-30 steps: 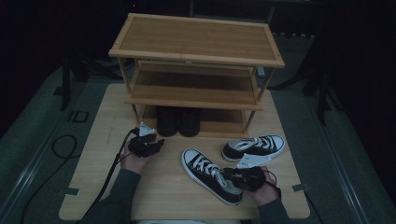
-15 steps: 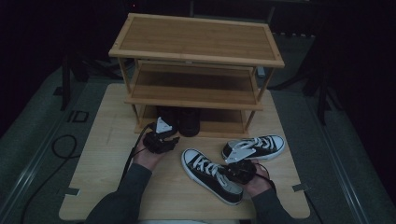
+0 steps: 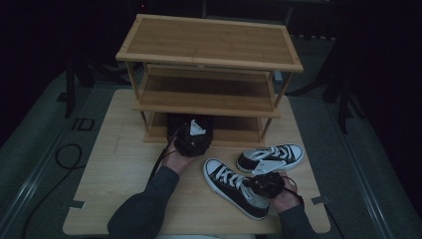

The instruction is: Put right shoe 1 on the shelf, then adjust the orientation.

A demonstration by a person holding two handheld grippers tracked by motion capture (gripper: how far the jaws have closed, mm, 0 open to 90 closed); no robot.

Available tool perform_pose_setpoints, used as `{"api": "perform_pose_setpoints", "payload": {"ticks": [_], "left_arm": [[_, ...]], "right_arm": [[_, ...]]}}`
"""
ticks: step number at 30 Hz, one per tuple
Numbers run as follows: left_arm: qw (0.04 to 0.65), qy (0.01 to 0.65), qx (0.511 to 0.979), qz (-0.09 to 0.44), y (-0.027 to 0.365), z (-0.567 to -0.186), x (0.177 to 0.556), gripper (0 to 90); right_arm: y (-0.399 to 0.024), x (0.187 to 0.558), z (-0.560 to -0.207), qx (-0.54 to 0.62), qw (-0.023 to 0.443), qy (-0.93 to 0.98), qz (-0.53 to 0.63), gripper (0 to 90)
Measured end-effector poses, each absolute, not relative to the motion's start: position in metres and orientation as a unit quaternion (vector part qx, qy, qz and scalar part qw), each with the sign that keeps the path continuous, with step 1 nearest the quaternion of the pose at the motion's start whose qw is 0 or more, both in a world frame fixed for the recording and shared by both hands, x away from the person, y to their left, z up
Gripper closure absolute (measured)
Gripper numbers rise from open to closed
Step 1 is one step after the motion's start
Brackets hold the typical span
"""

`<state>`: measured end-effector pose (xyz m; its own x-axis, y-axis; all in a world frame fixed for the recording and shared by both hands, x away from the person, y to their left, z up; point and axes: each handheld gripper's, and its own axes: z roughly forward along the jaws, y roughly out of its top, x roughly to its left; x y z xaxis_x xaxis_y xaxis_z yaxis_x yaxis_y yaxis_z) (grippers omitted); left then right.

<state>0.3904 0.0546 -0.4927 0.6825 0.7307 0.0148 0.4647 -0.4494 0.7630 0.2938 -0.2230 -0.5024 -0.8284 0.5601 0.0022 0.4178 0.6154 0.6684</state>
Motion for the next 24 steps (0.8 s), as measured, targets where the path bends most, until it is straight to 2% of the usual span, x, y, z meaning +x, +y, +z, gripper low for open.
{"api": "perform_pose_setpoints", "payload": {"ticks": [8,12,15,20,24], "left_arm": [[0.383,0.364,0.830,0.181,0.035,-0.502,0.404,65.9],[0.379,0.380,0.823,0.189,0.026,-0.511,0.412,73.2],[0.375,0.389,0.813,0.217,0.016,-0.520,0.418,78.5],[0.372,0.401,0.810,0.210,0.005,-0.528,0.424,88.6],[0.350,0.406,0.816,0.217,-0.011,-0.538,0.429,89.9]], "right_arm": [[-0.236,0.291,-0.503,0.285,0.103,0.887,0.348,85.6],[-0.237,0.291,-0.503,0.284,0.102,0.888,0.346,85.6],[-0.241,0.289,-0.503,0.286,0.099,0.888,0.347,85.6],[-0.242,0.288,-0.503,0.286,0.098,0.888,0.347,85.4],[-0.243,0.287,-0.503,0.284,0.098,0.889,0.346,85.3]]}}
